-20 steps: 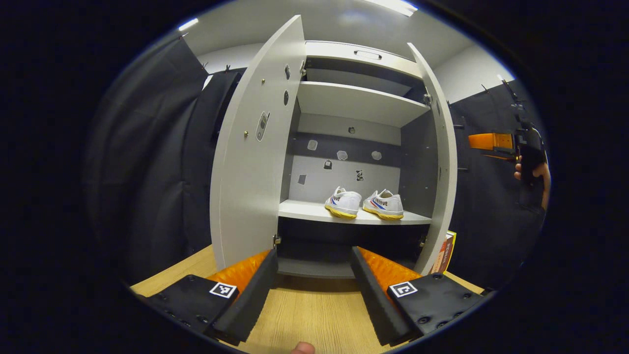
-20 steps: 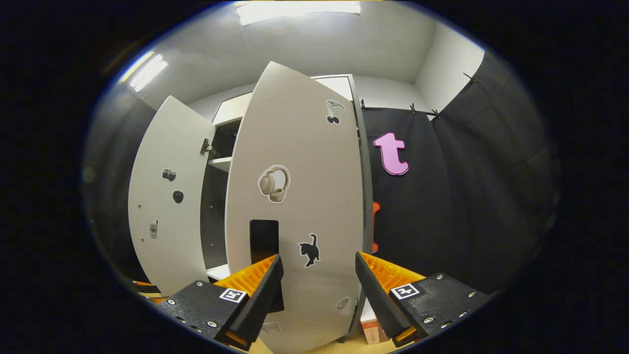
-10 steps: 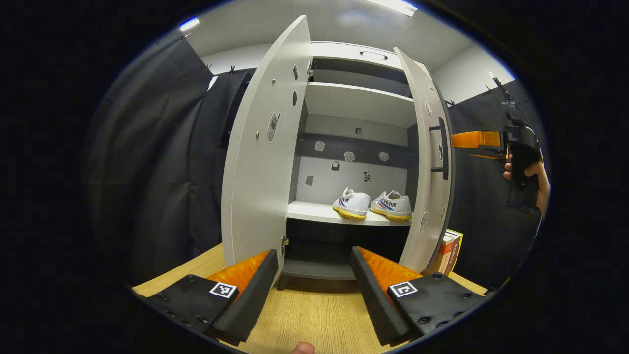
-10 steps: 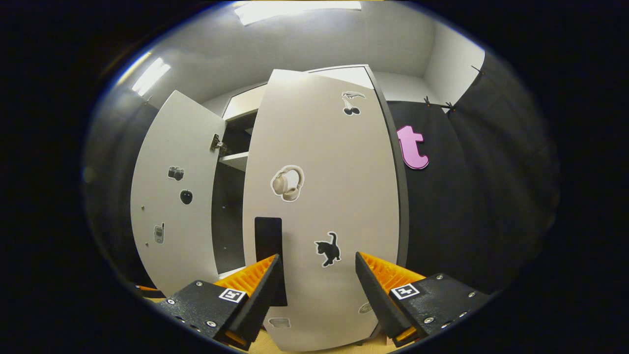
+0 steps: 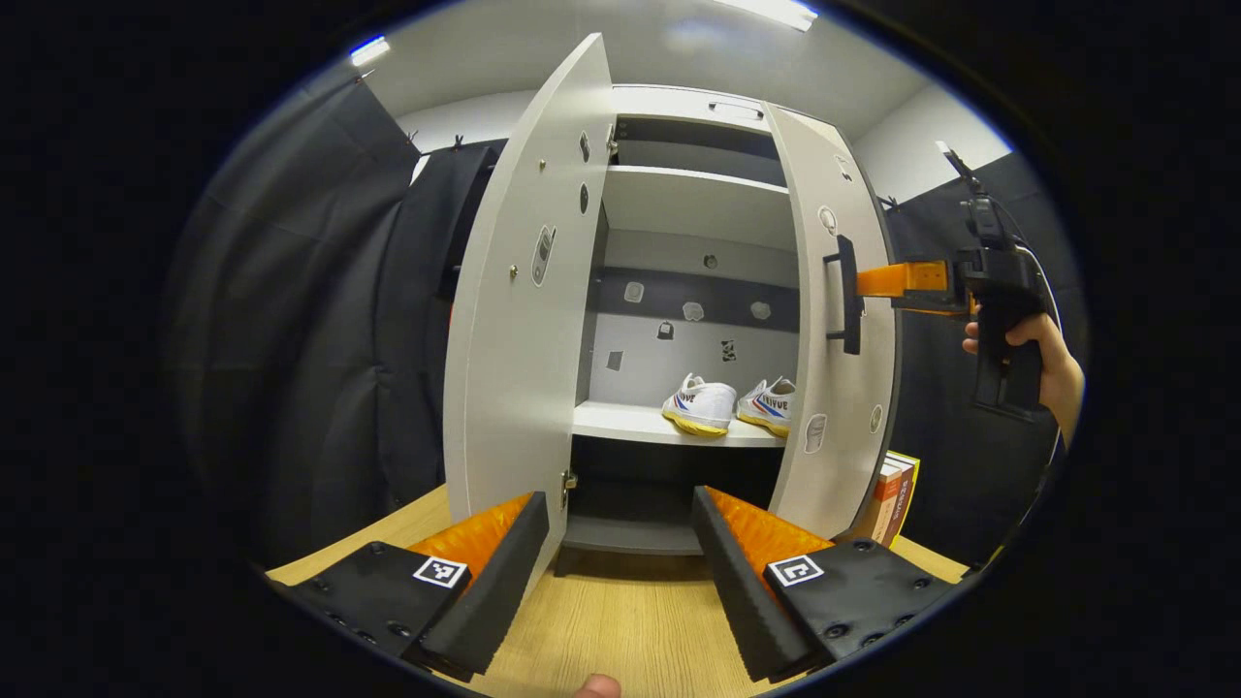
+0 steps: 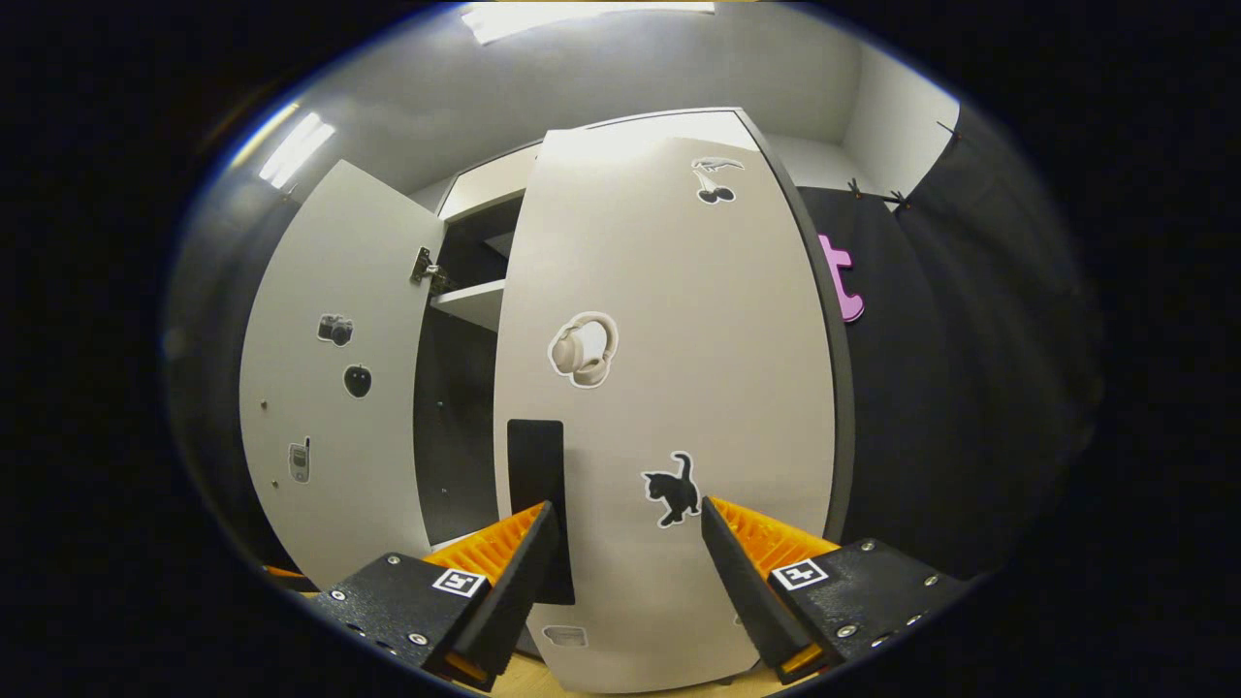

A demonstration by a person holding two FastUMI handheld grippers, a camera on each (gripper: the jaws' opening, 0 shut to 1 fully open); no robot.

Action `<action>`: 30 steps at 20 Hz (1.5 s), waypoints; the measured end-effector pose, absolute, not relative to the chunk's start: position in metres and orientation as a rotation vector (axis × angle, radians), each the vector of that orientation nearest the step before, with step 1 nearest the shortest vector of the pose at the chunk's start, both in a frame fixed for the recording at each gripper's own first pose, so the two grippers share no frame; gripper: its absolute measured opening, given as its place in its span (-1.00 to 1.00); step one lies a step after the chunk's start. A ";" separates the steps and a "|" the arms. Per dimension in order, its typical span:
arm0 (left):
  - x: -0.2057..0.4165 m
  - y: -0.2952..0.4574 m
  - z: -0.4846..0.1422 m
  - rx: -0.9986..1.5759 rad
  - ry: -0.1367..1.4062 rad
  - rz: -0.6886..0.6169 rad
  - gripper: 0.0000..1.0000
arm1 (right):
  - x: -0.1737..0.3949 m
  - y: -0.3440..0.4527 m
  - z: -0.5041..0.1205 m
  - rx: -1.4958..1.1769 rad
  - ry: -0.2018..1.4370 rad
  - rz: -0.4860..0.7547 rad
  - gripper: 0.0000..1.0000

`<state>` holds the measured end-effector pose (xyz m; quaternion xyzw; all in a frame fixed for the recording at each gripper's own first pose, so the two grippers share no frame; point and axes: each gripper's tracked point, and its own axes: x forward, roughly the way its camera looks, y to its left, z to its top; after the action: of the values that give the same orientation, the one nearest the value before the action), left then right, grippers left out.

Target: Grab one shoe with the right hand and put it into the shoe cabinet, grab the other shoe with the left hand and put it into the shoe cabinet; then close the right door with the right hand and the left door with the left hand.

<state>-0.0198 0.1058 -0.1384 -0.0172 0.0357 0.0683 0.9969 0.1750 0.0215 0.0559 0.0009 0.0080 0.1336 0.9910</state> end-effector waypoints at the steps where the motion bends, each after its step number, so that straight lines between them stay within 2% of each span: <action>1: -0.019 0.107 -0.140 -0.037 0.073 0.138 0.94 | 0.178 0.024 0.054 -0.002 0.015 0.264 0.83; 3: -0.018 0.108 -0.141 -0.040 0.076 0.141 0.99 | 0.187 0.028 0.052 -0.007 0.009 0.251 0.83; 5: -0.018 0.110 -0.141 -0.038 0.075 0.142 0.94 | 0.194 0.033 0.050 -0.018 0.003 0.236 0.83; 16: -0.015 0.108 -0.133 -0.038 0.061 0.136 0.94 | 0.197 0.035 0.053 -0.049 -0.017 0.200 0.84; 23: -0.015 0.102 -0.126 -0.041 0.059 0.127 0.93 | 0.137 0.005 0.067 -0.064 -0.053 0.151 0.85; 30: -0.014 0.086 -0.118 -0.049 0.051 0.091 0.94 | 0.056 -0.004 0.028 -0.068 -0.030 0.121 0.85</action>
<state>-0.0137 0.0857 -0.1182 -0.0247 0.0255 0.0456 0.9983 0.0564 -0.0039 0.0277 -0.0340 -0.0150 0.0606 0.9975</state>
